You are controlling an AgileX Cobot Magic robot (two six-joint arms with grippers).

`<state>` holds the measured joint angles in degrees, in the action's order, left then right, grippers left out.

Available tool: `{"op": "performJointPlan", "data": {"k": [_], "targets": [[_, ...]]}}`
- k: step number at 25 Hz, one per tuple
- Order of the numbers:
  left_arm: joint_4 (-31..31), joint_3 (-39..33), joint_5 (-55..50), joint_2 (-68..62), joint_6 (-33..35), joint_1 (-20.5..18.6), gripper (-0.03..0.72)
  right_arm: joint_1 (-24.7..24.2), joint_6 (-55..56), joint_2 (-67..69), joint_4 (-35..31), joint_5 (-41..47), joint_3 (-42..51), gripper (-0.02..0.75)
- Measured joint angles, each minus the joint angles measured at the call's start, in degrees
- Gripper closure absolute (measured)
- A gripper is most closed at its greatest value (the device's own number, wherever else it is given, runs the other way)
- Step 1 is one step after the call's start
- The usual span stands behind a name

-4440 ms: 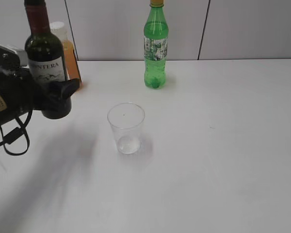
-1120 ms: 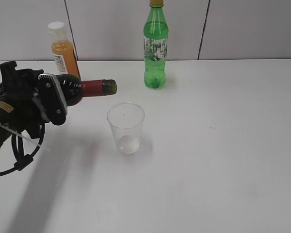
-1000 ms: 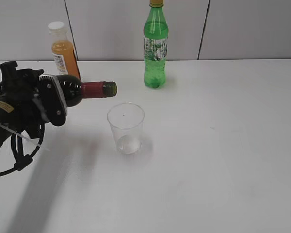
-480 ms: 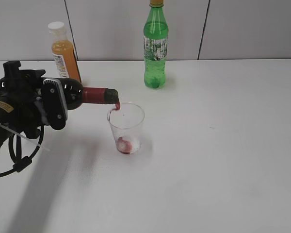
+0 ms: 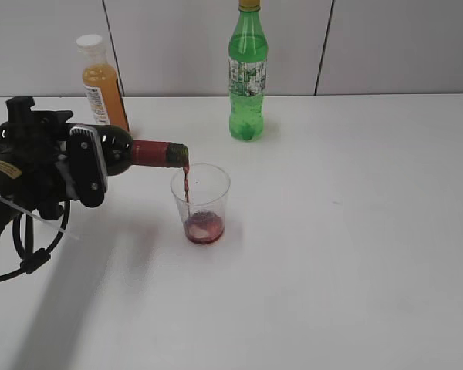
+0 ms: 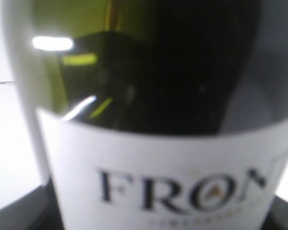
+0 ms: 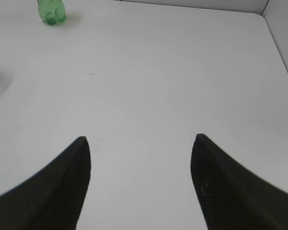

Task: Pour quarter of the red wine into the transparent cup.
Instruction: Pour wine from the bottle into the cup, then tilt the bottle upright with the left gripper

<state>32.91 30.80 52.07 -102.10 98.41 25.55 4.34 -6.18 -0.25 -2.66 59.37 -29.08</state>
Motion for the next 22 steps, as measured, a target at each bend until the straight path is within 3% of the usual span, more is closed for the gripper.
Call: {"op": "performJointPlan", "data": {"k": [22], "targets": [[0.0,1.1,-0.2,0.0,1.5,0.0,0.142,0.0,0.1,0.0,0.0,0.0,0.0,0.206]]}}
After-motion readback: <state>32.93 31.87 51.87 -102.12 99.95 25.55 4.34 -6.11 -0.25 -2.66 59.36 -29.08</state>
